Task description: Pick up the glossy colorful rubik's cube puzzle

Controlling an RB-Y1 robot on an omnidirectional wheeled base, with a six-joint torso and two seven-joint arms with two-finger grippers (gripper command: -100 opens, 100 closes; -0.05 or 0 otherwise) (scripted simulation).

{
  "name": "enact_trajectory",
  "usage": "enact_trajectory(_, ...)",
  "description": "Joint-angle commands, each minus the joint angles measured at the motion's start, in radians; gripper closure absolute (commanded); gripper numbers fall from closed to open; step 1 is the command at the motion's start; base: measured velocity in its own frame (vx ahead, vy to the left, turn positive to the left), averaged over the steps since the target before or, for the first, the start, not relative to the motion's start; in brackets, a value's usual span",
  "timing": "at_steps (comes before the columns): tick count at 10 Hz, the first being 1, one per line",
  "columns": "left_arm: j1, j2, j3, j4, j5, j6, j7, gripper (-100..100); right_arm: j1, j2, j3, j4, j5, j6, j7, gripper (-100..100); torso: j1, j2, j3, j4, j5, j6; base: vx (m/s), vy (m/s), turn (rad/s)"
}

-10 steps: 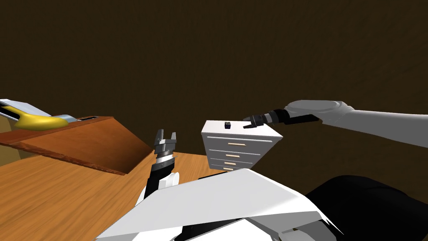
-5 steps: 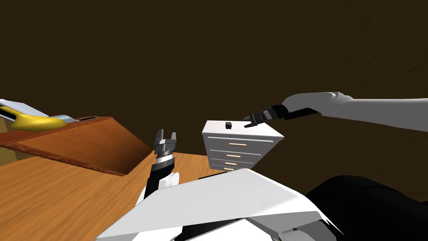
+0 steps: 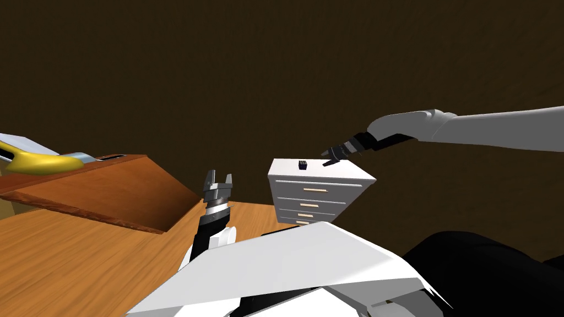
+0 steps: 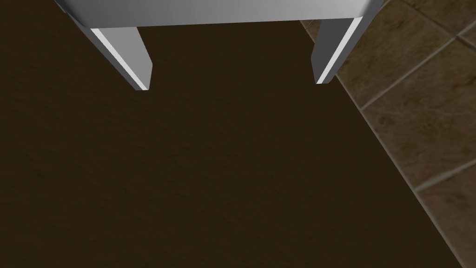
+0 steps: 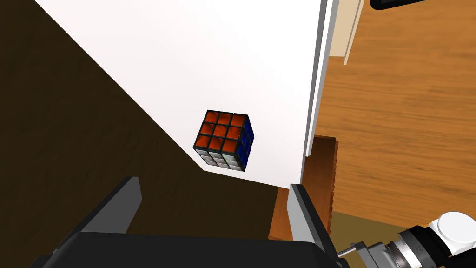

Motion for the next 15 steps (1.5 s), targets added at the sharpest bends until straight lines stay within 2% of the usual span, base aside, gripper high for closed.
enact_trajectory(1,0.000,0.000,0.000,0.000,0.000,0.000,0.000,0,0.011,-0.050,-0.010,0.015,0.007,-0.007,-0.006,-100,0.000,0.000,0.000,0.000,0.000,0.000,0.024,0.045,-0.025)
enact_trajectory(2,0.000,0.000,0.000,0.000,0.000,0.000,0.000,0,0.011,-0.071,-0.010,0.015,0.007,-0.007,-0.006,-100,0.000,0.000,0.000,0.000,0.000,0.000,0.009,0.018,0.002)
enact_trajectory(3,0.000,0.000,0.000,0.000,0.000,0.000,0.000,0,0.039,-0.106,-0.028,0.047,0.017,-0.018,-0.012,-100,-0.002,0.000,0.000,0.000,0.000,0.000,0.006,0.037,-0.030)
enact_trajectory(4,0.000,0.000,0.000,0.000,0.000,0.000,0.000,0,0.039,-0.137,-0.028,0.047,0.017,-0.018,-0.012,-100,-0.001,0.001,0.000,0.000,0.000,0.000,0.011,0.042,-0.032)
enact_trajectory(5,0.000,0.000,0.000,0.000,0.000,0.000,0.000,0,0.067,-0.165,-0.046,0.078,0.026,-0.029,-0.017,-100,-0.001,0.001,0.000,0.000,0.000,0.000,0.033,0.054,-0.044)
enact_trajectory(6,0.000,0.000,0.000,0.000,0.000,0.000,0.000,0,0.067,-0.197,-0.046,0.078,0.026,-0.029,-0.017,-100,0.000,0.000,0.000,0.000,0.000,0.000,0.025,0.050,-0.026)
enact_trajectory(7,0.000,0.000,0.000,0.000,0.000,0.000,0.000,0,0.067,-0.209,-0.046,0.078,0.026,-0.029,-0.017,-100,0.000,0.000,0.000,0.000,0.000,0.000,0.005,0.024,0.003)
enact_trajectory(8,0.000,0.000,0.000,0.000,0.000,0.000,0.000,0,0.096,-0.249,-0.062,0.107,0.034,-0.038,-0.022,-100,-0.001,0.001,0.000,0.000,0.000,0.000,0.006,0.038,-0.038)
enact_trajectory(9,0.000,0.000,0.000,0.000,0.000,0.000,0.000,0,0.096,-0.272,-0.062,0.107,0.034,-0.038,-0.022,-100,-0.001,0.001,0.000,0.000,0.000,0.000,0.011,0.043,-0.038)
enact_trajectory(10,0.000,0.000,0.000,0.000,0.000,0.000,0.000,0,0.126,-0.305,-0.078,0.135,0.041,-0.046,-0.025,-100,-0.001,0.001,0.000,0.000,0.000,0.000,0.015,0.056,-0.061)
enact_trajectory(11,0.000,0.000,0.000,0.000,0.000,0.000,0.000,0,0.126,-0.331,-0.078,0.135,0.041,-0.046,-0.025,-100,0.000,0.000,0.000,0.000,0.000,0.000,0.021,0.060,-0.022)
enact_trajectory(12,0.000,0.000,0.000,0.000,0.000,0.000,0.000,0,0.156,-0.364,-0.092,0.161,0.047,-0.054,-0.028,-100,0.001,0.000,0.000,0.000,0.000,0.000,0.032,0.061,-0.045)
enact_trajectory(13,0.000,0.000,0.000,0.000,0.000,0.000,0.000,0,0.156,-0.385,-0.092,0.161,0.047,-0.054,-0.028,-100,0.001,-0.001,0.000,0.000,0.000,0.000,0.026,0.047,-0.030)
enact_trajectory(14,0.000,0.000,0.000,0.000,0.000,0.000,0.000,0,0.185,-0.421,-0.105,0.186,0.052,-0.061,-0.031,-100,0.000,-0.001,0.000,0.000,0.000,0.000,0.027,0.064,-0.053)
enact_trajectory(15,0.000,0.000,0.000,0.000,0.000,0.000,0.000,0,0.185,-0.436,-0.105,0.186,0.052,-0.061,-0.031,-100,0.001,-0.001,0.000,0.000,0.000,0.000,0.014,0.058,-0.030)
